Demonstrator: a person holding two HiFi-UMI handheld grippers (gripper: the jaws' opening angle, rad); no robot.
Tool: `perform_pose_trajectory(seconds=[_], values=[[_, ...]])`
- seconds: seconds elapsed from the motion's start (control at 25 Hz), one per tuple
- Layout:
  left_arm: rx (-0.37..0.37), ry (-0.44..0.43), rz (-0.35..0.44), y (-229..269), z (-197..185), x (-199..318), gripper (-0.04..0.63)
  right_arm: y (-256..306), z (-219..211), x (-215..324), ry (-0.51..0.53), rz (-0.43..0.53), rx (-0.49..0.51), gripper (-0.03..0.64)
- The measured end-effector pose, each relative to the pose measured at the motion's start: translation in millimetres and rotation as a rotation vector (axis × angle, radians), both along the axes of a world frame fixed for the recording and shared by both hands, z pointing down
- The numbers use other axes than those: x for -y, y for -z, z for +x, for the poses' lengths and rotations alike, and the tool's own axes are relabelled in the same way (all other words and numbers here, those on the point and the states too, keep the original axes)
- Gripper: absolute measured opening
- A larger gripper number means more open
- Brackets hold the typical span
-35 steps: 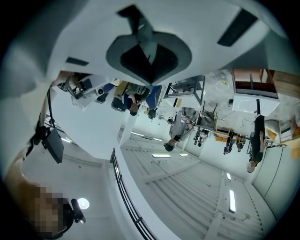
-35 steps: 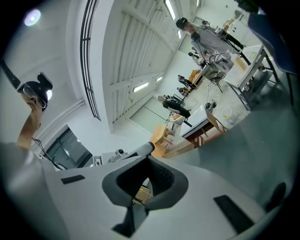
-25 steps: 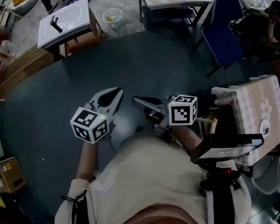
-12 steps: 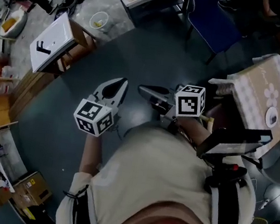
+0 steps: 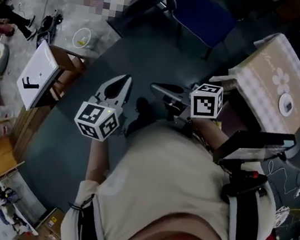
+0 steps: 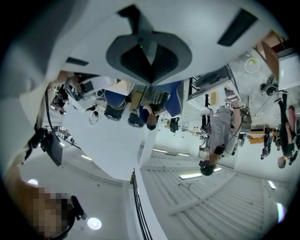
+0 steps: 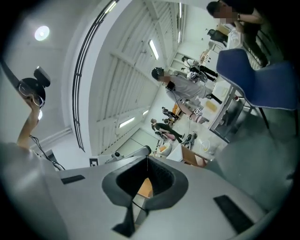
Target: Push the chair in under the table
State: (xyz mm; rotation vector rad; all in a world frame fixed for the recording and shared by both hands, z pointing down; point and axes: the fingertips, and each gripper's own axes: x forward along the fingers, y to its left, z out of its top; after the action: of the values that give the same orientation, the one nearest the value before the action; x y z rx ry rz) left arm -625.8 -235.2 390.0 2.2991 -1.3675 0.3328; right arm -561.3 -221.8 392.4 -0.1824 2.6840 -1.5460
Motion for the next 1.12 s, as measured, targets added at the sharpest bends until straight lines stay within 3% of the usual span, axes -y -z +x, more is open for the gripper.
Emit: perform_pose_trajectory(seconds=[0.24, 0.4, 0.64, 0.84, 1.12], values=[[-0.013, -0.095, 0.012, -4, -9, 45, 0.008, -5, -2, 42, -0.131, -0.028, -0.016, 0.012], [-0.029, -0.172, 0.018, -3, -39, 83, 0.008, -8, -25, 76, -0.235, -0.071, -0.037, 0.012], [-0.047, -0.208, 0.030, 5, -100, 136, 0.008, -3, -85, 103, -0.231, -0.039, -0.088, 0.012], [-0.051, -0.273, 0.017, 1, -135, 158, 0.008, -8, -111, 129, -0.338, -0.110, -0.046, 0.012], [-0.077, -0.276, 0.018, -7, -162, 187, 0.008, -7, -143, 149, -0.325, -0.066, -0.085, 0.012]])
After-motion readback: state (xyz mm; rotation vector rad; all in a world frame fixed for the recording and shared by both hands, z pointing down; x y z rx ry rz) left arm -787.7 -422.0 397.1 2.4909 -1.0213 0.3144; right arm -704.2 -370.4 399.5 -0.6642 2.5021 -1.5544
